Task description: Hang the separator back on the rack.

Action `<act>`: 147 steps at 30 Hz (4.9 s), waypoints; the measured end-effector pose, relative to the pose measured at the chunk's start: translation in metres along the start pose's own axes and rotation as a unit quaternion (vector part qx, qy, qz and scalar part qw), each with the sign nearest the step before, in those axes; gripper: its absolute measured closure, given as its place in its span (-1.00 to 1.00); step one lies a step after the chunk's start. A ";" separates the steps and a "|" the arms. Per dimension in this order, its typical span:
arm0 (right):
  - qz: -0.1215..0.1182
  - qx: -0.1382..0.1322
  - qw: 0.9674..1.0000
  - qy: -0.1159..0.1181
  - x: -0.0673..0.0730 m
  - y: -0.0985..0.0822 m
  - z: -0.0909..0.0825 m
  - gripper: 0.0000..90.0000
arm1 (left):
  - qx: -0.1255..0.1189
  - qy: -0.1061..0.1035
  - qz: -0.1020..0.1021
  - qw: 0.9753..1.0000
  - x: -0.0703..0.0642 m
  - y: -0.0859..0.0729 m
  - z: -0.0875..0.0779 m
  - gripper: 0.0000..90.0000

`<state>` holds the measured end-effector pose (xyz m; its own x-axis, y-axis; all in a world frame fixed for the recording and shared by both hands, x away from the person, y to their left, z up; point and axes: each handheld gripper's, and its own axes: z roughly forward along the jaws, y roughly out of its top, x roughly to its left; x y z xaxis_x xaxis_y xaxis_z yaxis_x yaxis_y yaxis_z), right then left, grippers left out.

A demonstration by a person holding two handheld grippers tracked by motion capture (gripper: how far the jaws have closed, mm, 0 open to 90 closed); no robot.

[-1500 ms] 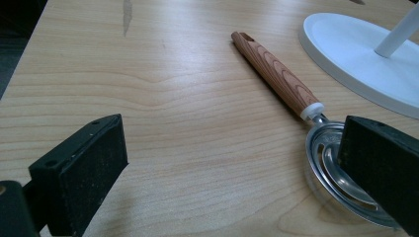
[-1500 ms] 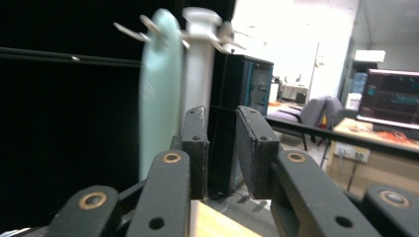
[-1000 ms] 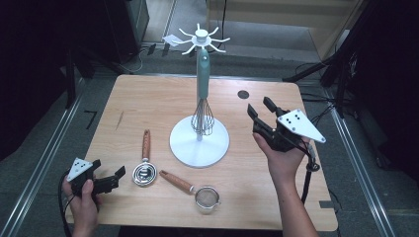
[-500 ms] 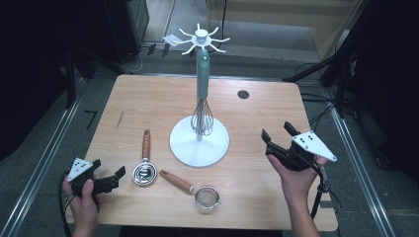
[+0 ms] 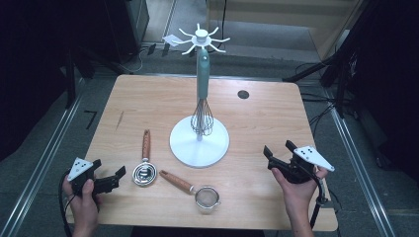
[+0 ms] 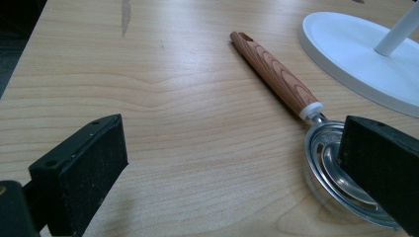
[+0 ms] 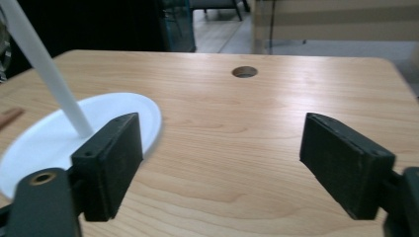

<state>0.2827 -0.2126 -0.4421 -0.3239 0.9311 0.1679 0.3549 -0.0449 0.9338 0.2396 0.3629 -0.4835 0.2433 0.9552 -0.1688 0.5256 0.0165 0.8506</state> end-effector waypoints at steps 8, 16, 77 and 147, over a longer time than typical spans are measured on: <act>-0.010 0.002 0.998 0.061 0.008 -0.008 0.007 -0.01 | 0.002 0.002 0.004 1.000 -0.001 0.000 0.000 -1.00; -0.035 0.039 0.991 0.127 0.032 -0.014 0.011 0.44 | -0.001 0.003 0.000 1.000 0.000 0.000 0.000 -1.00; -0.215 0.288 0.888 0.287 0.123 -0.061 0.035 1.00 | -0.011 0.006 -0.001 1.000 -0.001 -0.001 -0.002 -1.00; -0.353 0.472 0.767 0.254 0.202 -0.021 0.096 0.57 | -0.015 0.003 0.001 1.000 -0.001 -0.001 -0.003 -1.00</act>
<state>0.2941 0.0110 -0.4585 -0.9426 0.3300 0.0513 0.3322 0.9111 0.2442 0.2365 0.3627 -0.4832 0.2385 0.9572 -0.1637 0.5012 0.0231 0.8650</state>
